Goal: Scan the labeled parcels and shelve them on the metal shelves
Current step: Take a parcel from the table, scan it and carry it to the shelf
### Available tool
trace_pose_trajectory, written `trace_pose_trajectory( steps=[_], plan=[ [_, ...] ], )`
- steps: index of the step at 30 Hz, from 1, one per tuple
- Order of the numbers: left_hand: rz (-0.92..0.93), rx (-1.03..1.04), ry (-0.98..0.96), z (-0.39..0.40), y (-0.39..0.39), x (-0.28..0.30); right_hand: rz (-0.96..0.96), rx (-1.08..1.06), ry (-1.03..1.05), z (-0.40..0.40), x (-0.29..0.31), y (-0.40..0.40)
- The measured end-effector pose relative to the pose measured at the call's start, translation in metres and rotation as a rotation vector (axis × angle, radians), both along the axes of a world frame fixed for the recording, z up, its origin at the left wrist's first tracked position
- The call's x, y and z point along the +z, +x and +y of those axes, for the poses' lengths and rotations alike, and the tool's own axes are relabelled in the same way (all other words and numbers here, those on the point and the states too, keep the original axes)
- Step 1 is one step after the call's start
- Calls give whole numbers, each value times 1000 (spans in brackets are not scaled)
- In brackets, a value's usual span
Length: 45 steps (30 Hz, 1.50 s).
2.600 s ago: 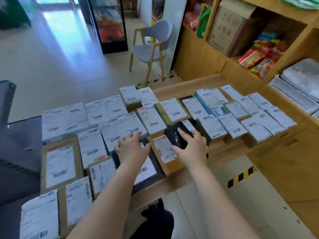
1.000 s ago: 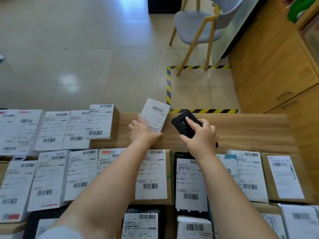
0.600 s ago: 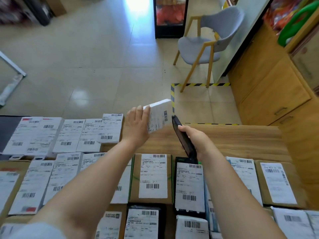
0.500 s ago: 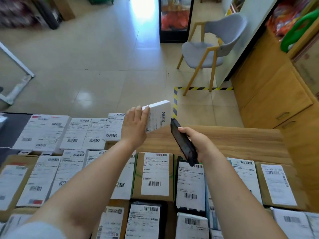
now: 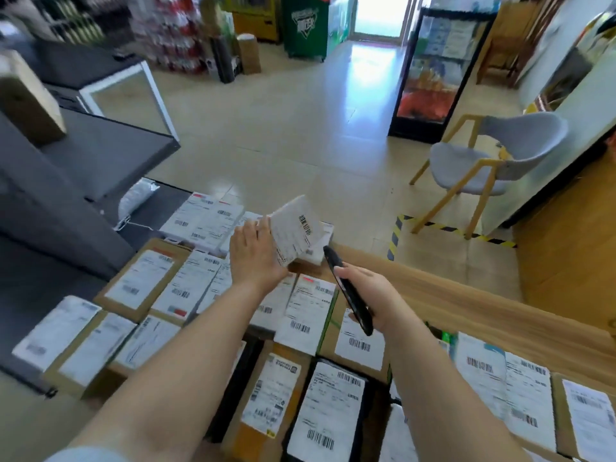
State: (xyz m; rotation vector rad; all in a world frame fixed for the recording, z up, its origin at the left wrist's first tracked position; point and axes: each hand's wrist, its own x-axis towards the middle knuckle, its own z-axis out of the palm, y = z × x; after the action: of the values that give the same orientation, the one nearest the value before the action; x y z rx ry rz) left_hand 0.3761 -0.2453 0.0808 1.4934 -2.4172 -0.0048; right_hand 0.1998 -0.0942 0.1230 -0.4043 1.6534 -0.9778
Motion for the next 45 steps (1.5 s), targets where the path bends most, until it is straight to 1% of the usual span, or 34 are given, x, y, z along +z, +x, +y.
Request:
trace_pose_trajectory(
  steps=[3,5,7,11,13,16,18,21,25,28,32,34,38,41,45],
  plan=[
    [125,288,107,21,76,12,264,136,-200,-26,0,77],
    [193,430,157,37,135,18,487,263,-243,-43,-6,135],
    [261,546,179,53,203,19,639,350,-295,-51,-7,200],
    [352,799,234,91,353,9,813,537,-370,-60,-18,347],
    [390,912,259,113,429,3,853,667,-426,-61,-23,431],
    [410,1011,291,145,534,-8,945,851,-509,-57,-27,552],
    [356,1062,272,164,595,-15,921,917,-551,-54,-28,621],
    [182,1125,255,186,666,-19,894,993,-587,-51,-34,702],
    [53,1187,251,199,737,-30,872,1121,-603,-60,-38,786],
    [-3,1193,320,189,782,-36,825,1171,-605,-81,-42,840],
    [19,1212,360,150,845,-42,784,1204,-652,-126,-47,913],
    [67,1229,338,122,880,-46,744,1211,-678,-157,-48,952],
    [52,1284,317,65,956,-44,696,1245,-696,-228,-46,1029],
    [27,1314,249,24,1017,-36,710,1263,-700,-277,-37,1088],
    [18,1309,293,-29,1094,-25,757,1307,-743,-328,-30,1164]
  ],
)
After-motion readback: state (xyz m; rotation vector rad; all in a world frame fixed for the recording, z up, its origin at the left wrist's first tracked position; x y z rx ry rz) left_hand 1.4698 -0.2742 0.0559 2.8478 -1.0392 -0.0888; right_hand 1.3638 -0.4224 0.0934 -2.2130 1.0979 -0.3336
